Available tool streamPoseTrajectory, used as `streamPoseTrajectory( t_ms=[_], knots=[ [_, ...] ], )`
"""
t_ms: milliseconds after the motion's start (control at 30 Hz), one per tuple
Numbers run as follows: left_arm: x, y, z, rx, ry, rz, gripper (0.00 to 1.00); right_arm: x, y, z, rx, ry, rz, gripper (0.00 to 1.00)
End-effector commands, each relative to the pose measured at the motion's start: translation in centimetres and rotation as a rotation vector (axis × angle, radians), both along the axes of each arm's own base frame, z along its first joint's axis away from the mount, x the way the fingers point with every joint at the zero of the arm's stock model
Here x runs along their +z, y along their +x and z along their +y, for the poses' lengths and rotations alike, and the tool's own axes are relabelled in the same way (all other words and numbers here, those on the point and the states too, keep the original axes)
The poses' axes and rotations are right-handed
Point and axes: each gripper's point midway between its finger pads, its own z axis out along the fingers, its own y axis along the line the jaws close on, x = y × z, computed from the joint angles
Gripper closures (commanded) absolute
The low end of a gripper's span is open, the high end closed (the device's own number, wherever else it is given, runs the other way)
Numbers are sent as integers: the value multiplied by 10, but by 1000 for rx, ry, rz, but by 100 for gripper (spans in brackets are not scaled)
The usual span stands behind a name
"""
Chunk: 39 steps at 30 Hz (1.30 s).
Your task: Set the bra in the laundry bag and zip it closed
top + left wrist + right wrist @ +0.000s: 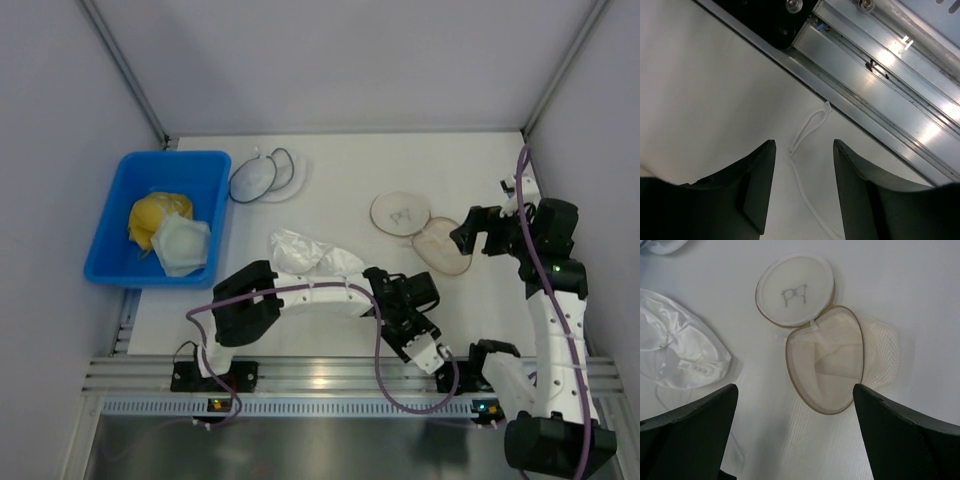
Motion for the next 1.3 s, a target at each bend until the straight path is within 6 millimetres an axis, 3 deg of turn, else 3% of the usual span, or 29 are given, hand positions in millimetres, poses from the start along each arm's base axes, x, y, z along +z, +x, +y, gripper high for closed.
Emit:
streamPoseTrajectory(
  t_ms=[0,233,400,467,500,633,667,767,900,1000,1033,1100,1200,1267],
  knots=[
    [-3,0,-20,-92,-64,-49,45,11,1,1,10,21,-43,1],
    [-50,14,-13,-103,-2,-130,50,14,-2,1,14,14,-50,1],
    [-54,11,5,-107,25,-135,72,20,1,-1,13,5,-64,1],
    [-55,8,18,-99,44,-125,75,21,2,-2,14,-2,-67,0],
    [-45,7,21,-72,41,-114,84,23,3,-2,14,-4,-69,1],
    [-38,-4,52,-3,145,-39,100,25,6,-4,26,-26,-77,1],
    [-33,-6,56,18,150,-22,100,25,6,-4,29,-28,-76,0],
    [8,-18,59,148,98,78,100,25,7,-5,38,-43,-71,1],
    [84,-26,59,394,9,285,100,27,9,-5,52,-50,-75,1],
    [116,0,63,606,-41,397,100,25,10,-4,60,-45,-63,1],
    [119,22,70,698,-55,419,100,25,10,-3,65,-45,-66,1],
    [131,47,78,861,-95,487,100,25,10,-2,72,-43,-63,1],
    [134,117,113,1160,-155,546,100,24,9,-2,77,-43,-57,1],
    [131,140,129,1261,-177,549,100,23,9,-2,81,-46,-55,1]
  ],
)
